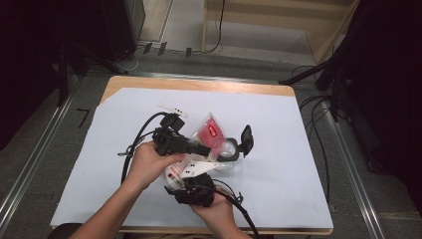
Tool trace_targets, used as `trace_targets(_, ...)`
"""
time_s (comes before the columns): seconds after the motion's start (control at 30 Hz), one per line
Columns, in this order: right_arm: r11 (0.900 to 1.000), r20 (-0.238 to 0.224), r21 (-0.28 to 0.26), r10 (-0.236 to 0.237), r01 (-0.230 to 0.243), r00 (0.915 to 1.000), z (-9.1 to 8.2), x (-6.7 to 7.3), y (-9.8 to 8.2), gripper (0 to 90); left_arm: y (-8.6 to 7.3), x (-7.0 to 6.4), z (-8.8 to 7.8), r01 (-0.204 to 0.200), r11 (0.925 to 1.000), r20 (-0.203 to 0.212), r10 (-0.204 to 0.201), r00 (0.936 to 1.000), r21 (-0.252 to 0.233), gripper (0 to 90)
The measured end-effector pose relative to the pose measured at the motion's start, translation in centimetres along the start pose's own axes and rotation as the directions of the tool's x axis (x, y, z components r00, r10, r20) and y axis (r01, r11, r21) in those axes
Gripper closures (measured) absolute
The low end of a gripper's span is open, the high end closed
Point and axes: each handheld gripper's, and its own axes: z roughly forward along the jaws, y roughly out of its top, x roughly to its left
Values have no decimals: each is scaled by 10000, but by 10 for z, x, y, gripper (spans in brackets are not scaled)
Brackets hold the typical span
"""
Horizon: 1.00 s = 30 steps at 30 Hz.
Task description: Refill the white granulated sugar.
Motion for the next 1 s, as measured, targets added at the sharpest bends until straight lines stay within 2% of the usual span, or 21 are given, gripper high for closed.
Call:
trace_targets(0.07,9996,-372,-123,246,-251,9990,-1,-1,0,617,0,2,-2,3,10000,125,-3,9999,13,683)
trace_targets(0.17,9992,-562,-261,296,-311,9980,-3,-2,1,619,0,4,-4,143,9999,496,-141,9987,-48,662)
trace_targets(0.2,9990,-592,-289,313,-331,9978,-3,-2,2,619,1,4,-4,203,9998,445,-200,9988,-57,652)
trace_targets(0.27,9994,-563,-193,269,-280,9981,-3,-2,3,616,2,4,-4,201,9998,173,-200,9997,-81,705)
trace_targets(0.3,9999,-459,-93,136,-141,9989,-3,-1,4,614,2,2,-4,156,9999,-140,-156,9998,23,725)
trace_targets(0.33,10000,-345,27,-90,91,9994,-2,1,4,609,3,0,-3,136,9999,-372,-135,9992,16,751)
trace_targets(0.43,9977,108,157,-654,652,9978,1,8,5,586,6,-5,-1,55,9995,-757,-32,9971,298,754)
trace_targets(0.47,9981,120,115,-609,608,9981,1,9,5,601,6,-5,0,27,9996,-869,-3,9962,284,753)
trace_targets(0.53,9988,25,117,-471,471,9989,1,7,5,608,6,-5,1,-2,9996,-791,24,9969,275,740)
trace_targets(0.6,9992,-64,112,-370,371,9993,0,6,5,611,7,-3,1,245,9994,-461,-234,9987,236,688)
trace_targets(0.67,9999,-197,23,-159,159,9997,-1,4,6,611,8,-4,0,303,9993,-326,-296,9990,208,636)
trace_targets(0.83,9992,-546,-176,346,-357,9979,-4,-1,7,612,8,-10,-5,99,9999,-503,-92,9987,136,587)
trace_targets(0.93,9968,-726,-395,672,-701,9951,-8,-4,9,613,7,-12,-7,-20,10000,-608,25,9981,78,587)
trace_targets(1.0,9960,-796,-476,717,-757,9942,-11,-7,11,614,7,-12,-8,-161,9998,-833,168,9964,87,597)
